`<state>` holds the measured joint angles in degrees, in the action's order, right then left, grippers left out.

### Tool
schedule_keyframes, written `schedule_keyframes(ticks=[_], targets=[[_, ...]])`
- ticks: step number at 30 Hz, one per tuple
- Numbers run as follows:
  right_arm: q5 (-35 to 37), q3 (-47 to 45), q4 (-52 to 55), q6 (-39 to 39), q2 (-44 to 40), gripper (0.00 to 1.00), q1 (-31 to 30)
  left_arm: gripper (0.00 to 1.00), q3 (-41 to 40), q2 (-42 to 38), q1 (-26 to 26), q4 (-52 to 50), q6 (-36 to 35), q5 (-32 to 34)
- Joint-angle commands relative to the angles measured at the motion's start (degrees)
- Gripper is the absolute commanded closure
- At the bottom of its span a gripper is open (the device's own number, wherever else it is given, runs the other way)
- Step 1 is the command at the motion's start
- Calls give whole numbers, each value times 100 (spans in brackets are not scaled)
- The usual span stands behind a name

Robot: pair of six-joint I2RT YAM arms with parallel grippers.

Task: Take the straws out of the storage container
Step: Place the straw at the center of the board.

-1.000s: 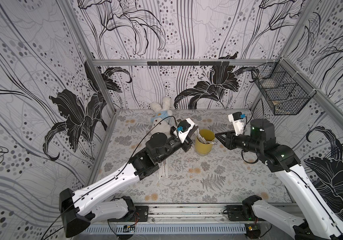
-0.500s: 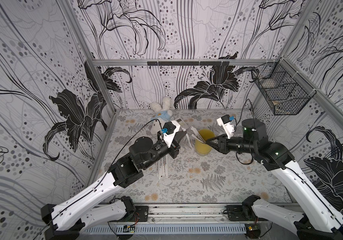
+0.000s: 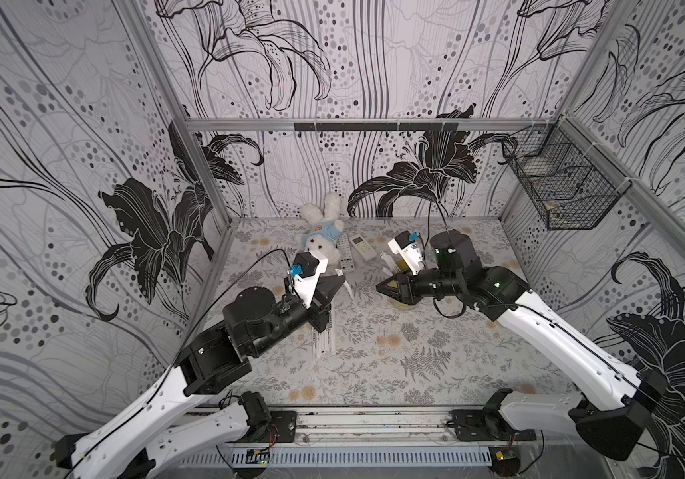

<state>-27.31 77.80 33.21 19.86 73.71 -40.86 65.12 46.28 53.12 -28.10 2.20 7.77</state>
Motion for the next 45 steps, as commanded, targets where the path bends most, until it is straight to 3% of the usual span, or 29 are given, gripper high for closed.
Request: schedule_keyframes(ticks=[1,6,13,17,25,45], targets=[[-198,213,-156,-225,296,75,-118,100,345,224,23,-1035,296,519],[-229,319,-178,-410,697,75,-159,100,830,918,-183,-2177,473,514],[-460,367,-327,-478,1191,73,-159,100,1175,2168,-2232,-2677,443,-1316],[-483,353,-283,-543,1557,74,-159,100,1278,3027,-2892,-2929,296,-1937],[-937,-67,-876,-251,1822,74,-159,100,1561,4282,-3146,-2943,431,-2356],[-1052,-224,-938,-530,2011,73,287,100,1859,5669,-3905,-2623,474,-3038]])
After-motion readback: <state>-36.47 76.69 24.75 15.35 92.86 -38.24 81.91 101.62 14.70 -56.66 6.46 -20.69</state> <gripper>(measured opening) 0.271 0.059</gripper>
